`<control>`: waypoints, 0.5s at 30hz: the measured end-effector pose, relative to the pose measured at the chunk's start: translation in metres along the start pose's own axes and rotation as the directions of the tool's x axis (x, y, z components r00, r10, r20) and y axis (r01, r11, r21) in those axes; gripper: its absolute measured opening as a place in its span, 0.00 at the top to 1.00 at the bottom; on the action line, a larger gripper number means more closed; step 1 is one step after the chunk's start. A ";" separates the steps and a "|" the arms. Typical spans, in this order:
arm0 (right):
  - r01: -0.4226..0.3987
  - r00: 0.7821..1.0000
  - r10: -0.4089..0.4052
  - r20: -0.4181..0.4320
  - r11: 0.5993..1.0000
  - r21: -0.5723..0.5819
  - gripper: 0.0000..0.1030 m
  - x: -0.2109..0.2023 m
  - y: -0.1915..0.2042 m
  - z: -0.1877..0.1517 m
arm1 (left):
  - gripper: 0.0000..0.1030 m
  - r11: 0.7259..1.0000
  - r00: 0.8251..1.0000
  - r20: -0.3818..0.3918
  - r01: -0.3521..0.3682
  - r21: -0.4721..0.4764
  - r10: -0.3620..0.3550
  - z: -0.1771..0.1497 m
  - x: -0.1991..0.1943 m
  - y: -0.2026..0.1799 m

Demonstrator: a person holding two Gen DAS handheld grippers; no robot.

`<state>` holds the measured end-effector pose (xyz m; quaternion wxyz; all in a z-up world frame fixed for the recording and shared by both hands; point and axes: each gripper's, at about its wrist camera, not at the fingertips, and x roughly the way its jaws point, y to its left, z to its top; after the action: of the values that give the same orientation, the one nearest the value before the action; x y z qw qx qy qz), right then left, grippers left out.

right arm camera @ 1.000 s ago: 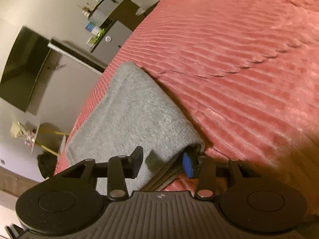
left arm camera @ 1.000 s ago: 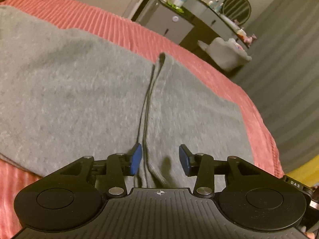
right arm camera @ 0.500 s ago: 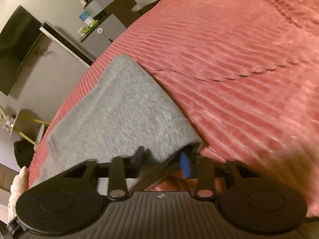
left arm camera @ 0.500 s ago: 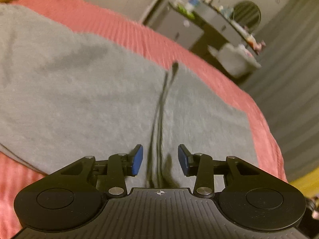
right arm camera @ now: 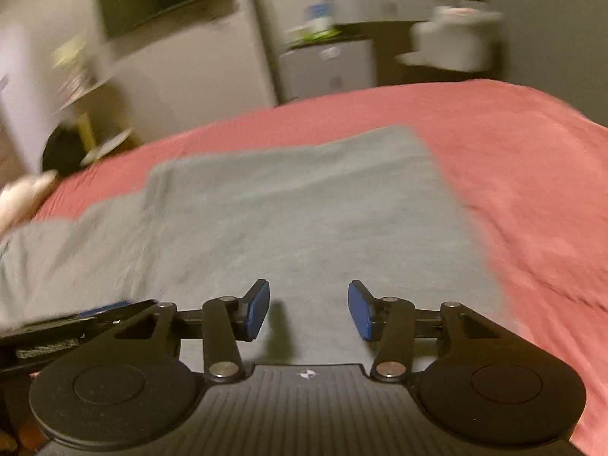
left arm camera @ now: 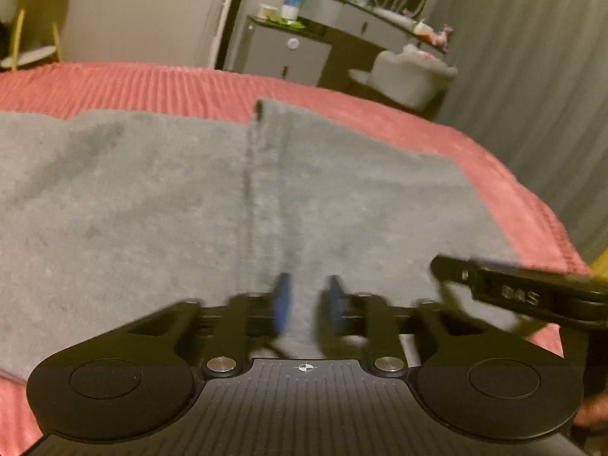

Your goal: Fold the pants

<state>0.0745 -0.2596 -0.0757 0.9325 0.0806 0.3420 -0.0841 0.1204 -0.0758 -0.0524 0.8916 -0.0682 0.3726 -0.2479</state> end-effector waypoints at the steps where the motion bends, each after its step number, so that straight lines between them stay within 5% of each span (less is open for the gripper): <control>1: 0.037 0.999 -0.037 0.019 0.999 -0.035 0.55 0.005 0.002 0.003 | 0.85 0.999 1.000 -0.005 0.014 -0.029 -0.015 0.002 0.000 0.005; 8: 0.177 0.978 -0.189 0.088 0.976 0.127 0.47 0.050 -0.039 0.036 | 0.86 0.971 0.997 0.035 0.077 -0.226 -0.070 0.012 -0.004 0.045; 9: 0.183 0.977 -0.196 0.085 0.974 0.135 0.45 0.055 -0.039 0.037 | 0.68 0.966 0.997 0.055 0.057 -0.251 -0.044 0.014 -0.008 0.050; 10: 0.191 0.975 -0.203 0.091 0.973 0.129 0.38 0.059 -0.033 0.037 | 0.34 0.958 0.997 0.076 -0.009 -0.287 0.032 0.015 -0.013 0.058; 12: 0.151 0.983 -0.157 0.097 0.986 0.066 0.29 0.066 -0.012 0.035 | 0.22 0.915 0.977 0.147 -0.084 -0.394 0.153 0.017 -0.027 0.077; 15: 0.046 0.992 -0.033 0.118 0.992 -0.115 0.24 0.060 0.034 0.022 | 0.21 0.834 0.968 0.192 -0.027 -0.552 0.159 0.022 -0.052 0.118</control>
<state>0.1409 -0.2370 -0.0949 0.9520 0.0139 0.2933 -0.0868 0.1507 0.0509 -0.0401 0.8834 -0.3287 0.3248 -0.0781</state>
